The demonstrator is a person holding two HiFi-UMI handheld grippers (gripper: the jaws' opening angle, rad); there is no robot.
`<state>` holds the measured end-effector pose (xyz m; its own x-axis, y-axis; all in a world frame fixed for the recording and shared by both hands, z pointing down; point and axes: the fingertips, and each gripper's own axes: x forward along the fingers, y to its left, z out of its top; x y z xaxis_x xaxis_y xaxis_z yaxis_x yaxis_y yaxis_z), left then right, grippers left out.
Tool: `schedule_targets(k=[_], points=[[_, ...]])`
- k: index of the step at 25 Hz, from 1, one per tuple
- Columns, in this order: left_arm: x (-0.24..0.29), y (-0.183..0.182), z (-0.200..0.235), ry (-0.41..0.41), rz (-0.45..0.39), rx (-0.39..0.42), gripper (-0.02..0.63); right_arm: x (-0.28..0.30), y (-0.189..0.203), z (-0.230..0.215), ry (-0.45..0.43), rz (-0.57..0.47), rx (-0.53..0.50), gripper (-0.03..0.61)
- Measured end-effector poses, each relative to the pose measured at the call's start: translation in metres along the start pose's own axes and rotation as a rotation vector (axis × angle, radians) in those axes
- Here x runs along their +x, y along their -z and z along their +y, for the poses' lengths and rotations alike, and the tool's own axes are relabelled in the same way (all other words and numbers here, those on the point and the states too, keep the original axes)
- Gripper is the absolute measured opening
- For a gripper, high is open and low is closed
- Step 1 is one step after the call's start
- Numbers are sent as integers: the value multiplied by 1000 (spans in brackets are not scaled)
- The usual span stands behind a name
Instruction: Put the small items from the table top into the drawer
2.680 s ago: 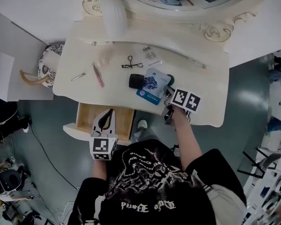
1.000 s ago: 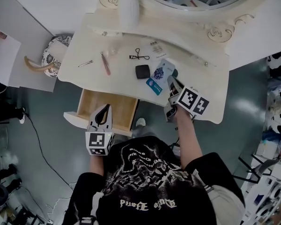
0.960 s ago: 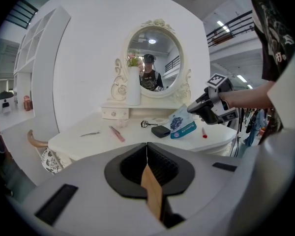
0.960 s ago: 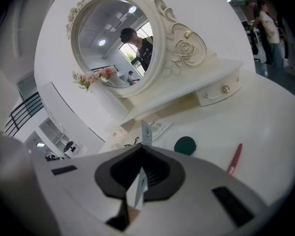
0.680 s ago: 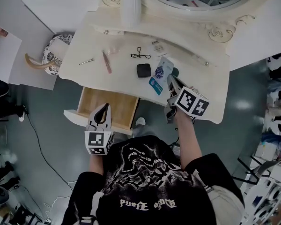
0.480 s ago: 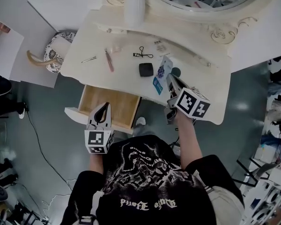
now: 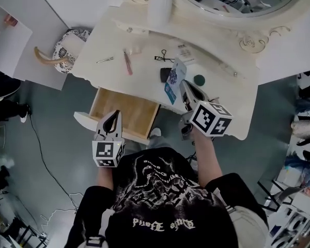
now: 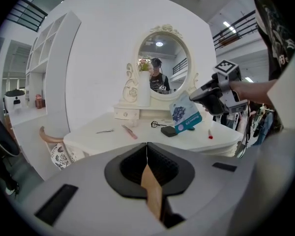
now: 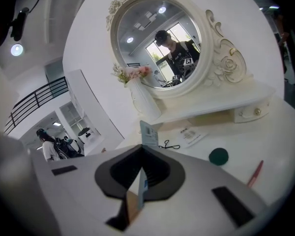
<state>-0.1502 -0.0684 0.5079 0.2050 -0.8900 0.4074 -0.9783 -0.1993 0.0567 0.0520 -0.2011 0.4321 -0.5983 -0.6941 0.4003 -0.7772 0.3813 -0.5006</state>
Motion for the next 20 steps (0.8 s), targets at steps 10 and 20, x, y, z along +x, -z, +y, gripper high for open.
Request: schedule_targets(k=[10,20], points=[[-24,5,25,-75,-19,-45,15,17,14,53,-112,53,-71,8],[-47,8,53,-154,-38,-85,15,38,39,106,-236,128,-105,8]])
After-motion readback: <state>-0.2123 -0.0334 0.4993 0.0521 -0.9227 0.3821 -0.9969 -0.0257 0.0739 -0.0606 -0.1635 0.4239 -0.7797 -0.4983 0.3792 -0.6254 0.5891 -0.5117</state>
